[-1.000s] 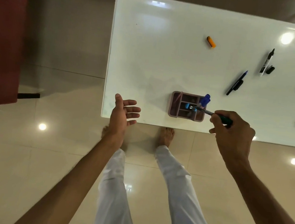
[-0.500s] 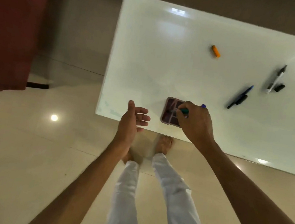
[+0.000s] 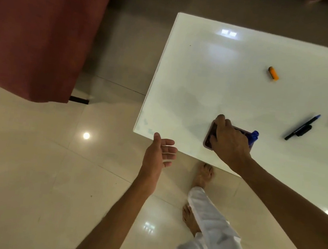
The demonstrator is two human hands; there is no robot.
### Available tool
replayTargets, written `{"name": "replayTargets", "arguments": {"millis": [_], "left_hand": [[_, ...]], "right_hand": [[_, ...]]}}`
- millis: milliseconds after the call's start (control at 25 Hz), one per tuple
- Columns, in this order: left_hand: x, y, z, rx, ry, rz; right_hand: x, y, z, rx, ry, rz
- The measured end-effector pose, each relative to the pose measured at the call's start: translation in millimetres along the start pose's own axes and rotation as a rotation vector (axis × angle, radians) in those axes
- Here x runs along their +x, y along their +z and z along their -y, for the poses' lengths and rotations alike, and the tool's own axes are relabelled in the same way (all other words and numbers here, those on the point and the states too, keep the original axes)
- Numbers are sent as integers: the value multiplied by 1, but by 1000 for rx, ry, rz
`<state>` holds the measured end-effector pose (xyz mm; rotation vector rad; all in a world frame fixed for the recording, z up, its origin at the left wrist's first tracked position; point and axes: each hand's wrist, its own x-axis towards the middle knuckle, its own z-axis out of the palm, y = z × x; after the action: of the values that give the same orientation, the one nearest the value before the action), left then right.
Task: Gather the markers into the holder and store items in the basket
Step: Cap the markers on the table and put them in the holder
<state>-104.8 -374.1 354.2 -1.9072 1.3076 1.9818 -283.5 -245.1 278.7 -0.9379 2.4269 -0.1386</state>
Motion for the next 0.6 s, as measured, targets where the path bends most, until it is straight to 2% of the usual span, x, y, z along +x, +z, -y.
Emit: {"name": "replayTargets", "arguments": {"millis": [120, 200, 400, 600], "left_hand": [[-15, 0, 14, -57, 9, -20], [-25, 2, 25, -50, 38, -20], [-58, 49, 45, 114, 218, 42], [-97, 122, 62, 135, 219, 133]], "right_hand": [[-6, -10, -7, 356, 156, -82], [-14, -18, -11, 451, 192, -153], [-76, -31, -65, 543, 126, -225], [-130, -54, -173, 412, 250, -102]]}}
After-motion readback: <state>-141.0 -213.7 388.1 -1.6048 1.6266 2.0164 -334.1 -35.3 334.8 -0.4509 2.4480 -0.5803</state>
